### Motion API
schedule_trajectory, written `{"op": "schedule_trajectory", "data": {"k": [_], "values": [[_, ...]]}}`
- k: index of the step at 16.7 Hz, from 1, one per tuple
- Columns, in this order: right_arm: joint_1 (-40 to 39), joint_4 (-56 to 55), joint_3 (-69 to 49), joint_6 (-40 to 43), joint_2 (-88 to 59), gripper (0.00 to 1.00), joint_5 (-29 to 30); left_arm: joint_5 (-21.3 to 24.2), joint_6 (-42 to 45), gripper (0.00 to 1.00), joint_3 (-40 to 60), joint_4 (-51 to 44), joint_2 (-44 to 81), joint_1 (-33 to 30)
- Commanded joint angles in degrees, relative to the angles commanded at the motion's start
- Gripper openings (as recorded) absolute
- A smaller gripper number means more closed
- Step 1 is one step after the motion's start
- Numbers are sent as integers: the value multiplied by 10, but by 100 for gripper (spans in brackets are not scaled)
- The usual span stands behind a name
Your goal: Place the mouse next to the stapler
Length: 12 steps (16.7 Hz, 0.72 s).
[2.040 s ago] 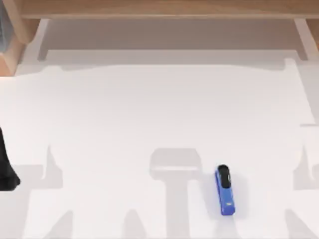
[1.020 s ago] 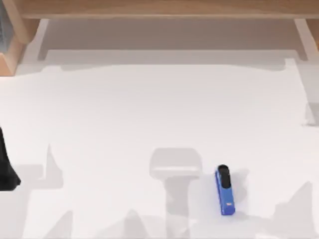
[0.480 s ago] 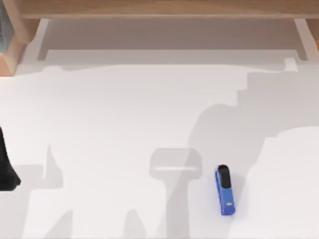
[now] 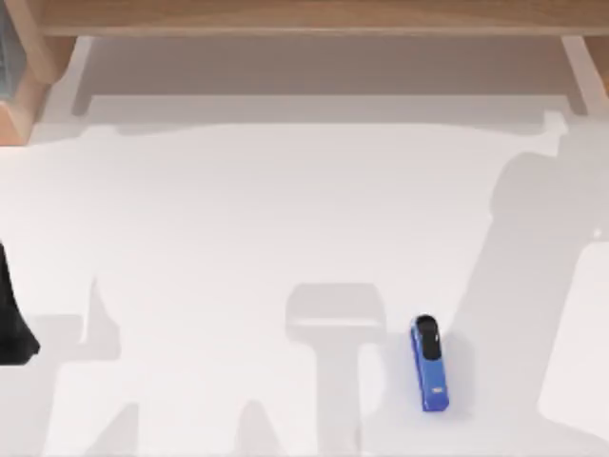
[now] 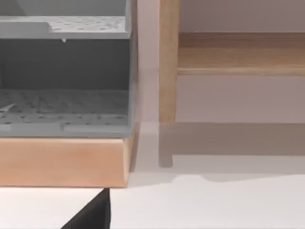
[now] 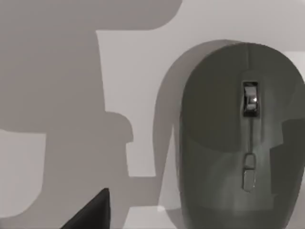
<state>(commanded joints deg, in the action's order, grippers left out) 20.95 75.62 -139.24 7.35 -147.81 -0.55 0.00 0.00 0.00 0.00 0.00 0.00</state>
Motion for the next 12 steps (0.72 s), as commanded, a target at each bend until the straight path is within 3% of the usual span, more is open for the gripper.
{"op": "schedule_trajectory", "data": {"k": [12], "values": [[3,-21,27,3,5,100,0,0,0,100,0,0,0,0]]}}
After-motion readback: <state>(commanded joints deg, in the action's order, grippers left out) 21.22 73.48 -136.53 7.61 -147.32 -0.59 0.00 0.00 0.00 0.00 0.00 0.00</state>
